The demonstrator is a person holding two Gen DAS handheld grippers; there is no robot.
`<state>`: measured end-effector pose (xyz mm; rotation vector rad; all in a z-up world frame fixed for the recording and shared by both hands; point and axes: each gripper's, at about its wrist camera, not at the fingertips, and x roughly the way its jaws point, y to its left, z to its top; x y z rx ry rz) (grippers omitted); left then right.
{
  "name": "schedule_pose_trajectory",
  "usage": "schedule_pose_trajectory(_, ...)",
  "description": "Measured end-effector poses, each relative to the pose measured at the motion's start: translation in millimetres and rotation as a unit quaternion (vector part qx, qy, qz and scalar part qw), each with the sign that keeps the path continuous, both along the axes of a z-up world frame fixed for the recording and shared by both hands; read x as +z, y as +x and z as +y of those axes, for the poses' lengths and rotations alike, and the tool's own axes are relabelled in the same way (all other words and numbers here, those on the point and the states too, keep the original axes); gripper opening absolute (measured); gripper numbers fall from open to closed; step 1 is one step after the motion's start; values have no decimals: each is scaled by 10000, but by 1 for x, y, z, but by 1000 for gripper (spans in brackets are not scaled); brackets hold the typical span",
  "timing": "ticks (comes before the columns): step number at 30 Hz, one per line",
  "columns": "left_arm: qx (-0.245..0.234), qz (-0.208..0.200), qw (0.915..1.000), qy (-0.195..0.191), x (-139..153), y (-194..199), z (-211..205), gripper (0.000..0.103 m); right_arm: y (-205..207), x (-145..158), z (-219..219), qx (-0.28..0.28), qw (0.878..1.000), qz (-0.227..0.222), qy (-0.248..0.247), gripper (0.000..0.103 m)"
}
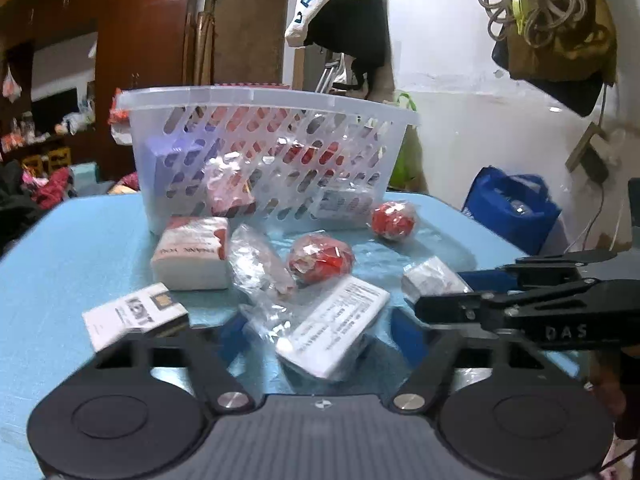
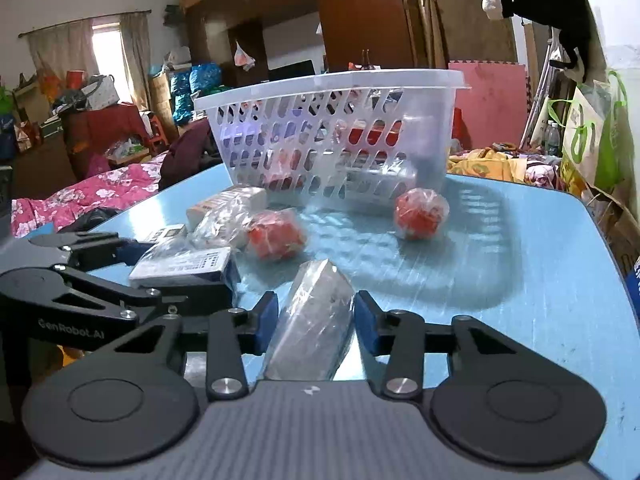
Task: Organize objects
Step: 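Grasp clear packet with left tool while right grasps clear bag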
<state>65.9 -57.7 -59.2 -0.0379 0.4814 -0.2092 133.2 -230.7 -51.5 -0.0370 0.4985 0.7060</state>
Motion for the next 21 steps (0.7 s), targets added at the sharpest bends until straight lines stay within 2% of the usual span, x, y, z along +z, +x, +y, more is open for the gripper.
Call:
schedule_pose_trajectory(3, -56, -128, 9998, -172, 2, -7, 7, 48, 2, 2, -4, -27, 9999, -3, 128, 45)
schedule_pose_trajectory(10, 0, -555, 9983, -164, 16, -25, 23, 48, 1, 6, -6, -145, 9996, -198, 172, 45)
schedule_pose_trajectory(16, 150, -700, 9972, -216, 25, -26, 39, 45, 6, 11, -14, -316, 9987, -264, 302, 45)
schedule_pose_trajectory(21, 170, -981, 9947, -253, 48, -32, 56, 45, 4, 28, -17, -361, 9974, -489, 390, 45)
